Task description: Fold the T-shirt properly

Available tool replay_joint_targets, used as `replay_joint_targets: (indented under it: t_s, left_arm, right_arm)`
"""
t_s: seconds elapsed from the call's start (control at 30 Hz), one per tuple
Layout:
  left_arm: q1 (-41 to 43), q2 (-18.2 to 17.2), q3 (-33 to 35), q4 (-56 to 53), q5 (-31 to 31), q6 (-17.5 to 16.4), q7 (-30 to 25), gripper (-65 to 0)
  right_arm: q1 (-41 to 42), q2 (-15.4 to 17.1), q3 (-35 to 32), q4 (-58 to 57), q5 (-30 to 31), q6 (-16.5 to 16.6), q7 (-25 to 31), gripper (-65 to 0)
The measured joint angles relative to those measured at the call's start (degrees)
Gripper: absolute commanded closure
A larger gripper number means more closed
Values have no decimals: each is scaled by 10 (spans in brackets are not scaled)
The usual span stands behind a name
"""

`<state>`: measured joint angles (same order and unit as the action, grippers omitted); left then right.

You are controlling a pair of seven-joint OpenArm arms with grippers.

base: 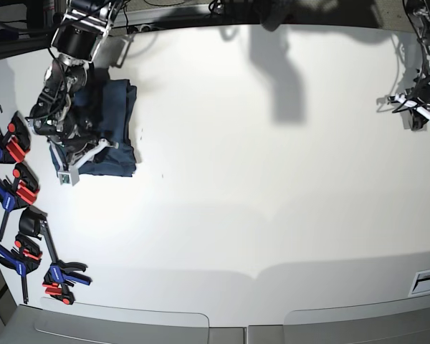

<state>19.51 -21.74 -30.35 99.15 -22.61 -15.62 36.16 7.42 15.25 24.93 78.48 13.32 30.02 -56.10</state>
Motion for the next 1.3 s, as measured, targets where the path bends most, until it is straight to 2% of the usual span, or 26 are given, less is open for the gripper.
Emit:
replay_joint_targets:
  t_s: [0.2, 0.3, 0.43, 0.77, 0.87, 0.97, 1.1, 1.3]
  left_arm:
    - [0, -2, 0, 0, 0, 0, 0, 0]
    - [0, -2, -2, 17, 0, 0, 21, 0]
    - [24, -3, -8, 72, -4, -2, 29, 0]
    - [185, -6, -10, 236, -9, -4, 30, 0]
    - [238, -6, -11, 247, -9, -5, 33, 0]
    - [280, -7, -11, 248, -19, -3, 75, 0]
    - [340, -7, -12, 248, -59, 0, 138, 0]
    - [431, 12, -12, 248, -119, 0, 155, 0]
  right_arm:
    - [0, 0, 0, 93, 83, 3, -30, 0]
    - [-1, 0, 0, 134, 128, 45, -60, 0]
    - [-39, 0, -1, 167, 210, 65, -88, 0]
    - [-195, -2, -1, 273, 345, 96, -149, 0]
    - [-246, -2, -1, 305, 383, 96, -195, 0]
    - [-282, -2, -1, 320, 430, 97, -250, 0]
    - [-328, -2, 0, 323, 488, 97, -245, 0]
    - [-398, -1, -1, 323, 537, 97, -247, 0]
